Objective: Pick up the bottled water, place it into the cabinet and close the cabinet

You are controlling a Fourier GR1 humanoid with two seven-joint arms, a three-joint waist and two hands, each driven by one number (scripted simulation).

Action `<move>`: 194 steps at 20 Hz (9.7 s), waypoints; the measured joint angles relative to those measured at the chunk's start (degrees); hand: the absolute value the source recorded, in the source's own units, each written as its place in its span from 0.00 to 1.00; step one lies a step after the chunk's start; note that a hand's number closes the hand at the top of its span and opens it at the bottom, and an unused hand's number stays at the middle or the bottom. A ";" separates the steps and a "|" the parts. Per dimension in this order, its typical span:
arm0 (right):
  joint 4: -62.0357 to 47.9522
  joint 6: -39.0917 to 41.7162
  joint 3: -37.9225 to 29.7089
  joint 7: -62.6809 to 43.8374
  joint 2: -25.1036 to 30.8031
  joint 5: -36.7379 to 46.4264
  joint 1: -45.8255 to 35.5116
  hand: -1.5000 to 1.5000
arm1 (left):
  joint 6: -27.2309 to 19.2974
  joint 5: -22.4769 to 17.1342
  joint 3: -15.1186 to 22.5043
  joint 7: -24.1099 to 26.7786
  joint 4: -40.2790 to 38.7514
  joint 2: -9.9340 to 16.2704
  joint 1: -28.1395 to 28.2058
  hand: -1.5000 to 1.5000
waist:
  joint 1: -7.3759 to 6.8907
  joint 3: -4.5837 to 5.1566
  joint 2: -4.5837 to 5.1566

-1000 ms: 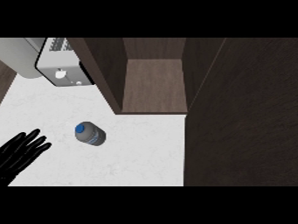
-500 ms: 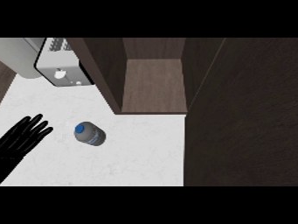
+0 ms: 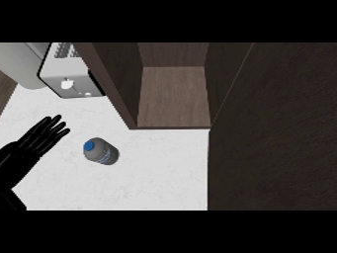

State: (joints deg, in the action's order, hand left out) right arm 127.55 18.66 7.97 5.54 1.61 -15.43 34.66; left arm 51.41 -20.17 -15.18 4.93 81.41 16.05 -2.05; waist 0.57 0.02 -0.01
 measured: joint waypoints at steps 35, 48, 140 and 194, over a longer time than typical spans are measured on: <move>-0.61 1.59 2.07 2.72 0.12 1.39 1.57 0.00 | -13.49 26.74 6.08 30.34 -60.51 0.32 -25.57 0.00 | 1.37 0.18 0.57; -1.97 1.01 2.43 1.92 -0.16 1.48 -0.32 0.00 | -10.63 25.61 7.07 29.28 -66.18 -2.84 -27.73 0.00 | 1.47 0.21 0.70; -7.70 -1.88 4.43 2.45 0.85 -0.39 -4.71 0.00 | -79.50 -1.01 29.41 6.55 -30.60 -15.97 -45.39 1.00 | 0.88 -0.04 0.33; -8.64 -0.40 5.34 5.07 2.61 -0.53 -4.22 0.00 | -81.75 2.12 16.82 31.58 -69.83 -15.05 -62.58 0.00 | 2.68 -0.31 0.95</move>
State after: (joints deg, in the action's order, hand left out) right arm 118.91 18.26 13.31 10.62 4.22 -15.95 30.44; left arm -30.33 -18.05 1.63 36.51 11.59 1.00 -64.64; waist 3.26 -0.29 0.94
